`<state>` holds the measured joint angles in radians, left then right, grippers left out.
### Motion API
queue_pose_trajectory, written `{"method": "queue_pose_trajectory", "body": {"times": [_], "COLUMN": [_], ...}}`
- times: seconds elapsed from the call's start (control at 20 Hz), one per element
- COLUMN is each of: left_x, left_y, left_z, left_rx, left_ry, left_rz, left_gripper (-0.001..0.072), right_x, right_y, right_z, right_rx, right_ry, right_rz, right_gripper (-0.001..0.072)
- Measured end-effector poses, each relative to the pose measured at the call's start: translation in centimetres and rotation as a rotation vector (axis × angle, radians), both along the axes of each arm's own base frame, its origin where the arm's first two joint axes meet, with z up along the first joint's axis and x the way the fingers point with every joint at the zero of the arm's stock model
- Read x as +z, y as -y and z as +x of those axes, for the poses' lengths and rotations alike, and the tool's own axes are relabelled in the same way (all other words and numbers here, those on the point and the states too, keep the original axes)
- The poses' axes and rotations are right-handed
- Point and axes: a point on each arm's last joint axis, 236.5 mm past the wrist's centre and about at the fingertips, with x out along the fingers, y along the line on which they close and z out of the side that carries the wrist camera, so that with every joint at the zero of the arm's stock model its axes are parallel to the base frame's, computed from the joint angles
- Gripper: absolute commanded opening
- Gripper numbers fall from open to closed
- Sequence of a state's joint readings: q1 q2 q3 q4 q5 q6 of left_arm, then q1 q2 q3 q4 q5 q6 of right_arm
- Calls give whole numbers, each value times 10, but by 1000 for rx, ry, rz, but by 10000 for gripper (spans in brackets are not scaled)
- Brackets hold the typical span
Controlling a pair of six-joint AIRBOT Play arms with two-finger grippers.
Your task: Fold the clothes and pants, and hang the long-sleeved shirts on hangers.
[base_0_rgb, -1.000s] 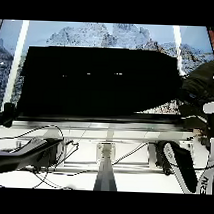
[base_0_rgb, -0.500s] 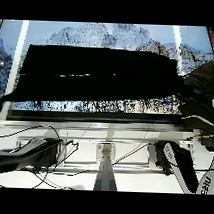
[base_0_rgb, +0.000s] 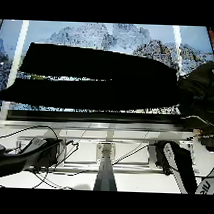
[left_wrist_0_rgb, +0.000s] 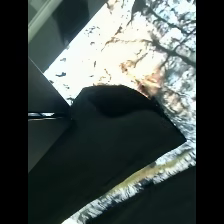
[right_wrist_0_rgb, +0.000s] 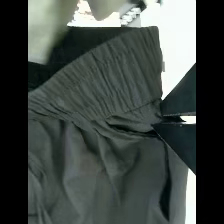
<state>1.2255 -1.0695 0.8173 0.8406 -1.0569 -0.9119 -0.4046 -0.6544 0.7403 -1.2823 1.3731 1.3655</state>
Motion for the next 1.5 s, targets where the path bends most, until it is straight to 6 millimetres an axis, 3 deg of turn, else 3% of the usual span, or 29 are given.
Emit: {"method": "queue_pose_trajectory", "body": {"times": [0.15, 0.35, 0.55, 0.75, 1.05, 1.25, 1.5], "left_x": [-1, 3, 21, 45, 41, 24, 8], "left_y": [0, -2, -9, -17, -8, 6, 22], "left_z": [-2, 2, 26, 68, 156, 223, 297], "left_rx": [-5, 3, 19, 19, -46, -107, -122], "left_ry": [-14, 4, 70, 88, 60, 65, 121], "left_rz": [10, 15, 64, 149, 170, 155, 155], "left_gripper": [9, 6, 3, 3, 3, 3, 4], "right_x": [10, 18, 23, 13, 0, -4, -36], "right_y": [-8, -12, -4, 6, 28, 41, 45], "right_z": [-21, -30, -12, 13, 71, 130, 202], "right_rx": [14, 1, -42, -100, -172, -215, -266], "right_ry": [-9, 6, 73, 80, 113, 177, 201], "right_rz": [-5, -9, -20, 0, 20, 17, 35], "right_gripper": [16, 16, 14, 14, 14, 14, 15]}}
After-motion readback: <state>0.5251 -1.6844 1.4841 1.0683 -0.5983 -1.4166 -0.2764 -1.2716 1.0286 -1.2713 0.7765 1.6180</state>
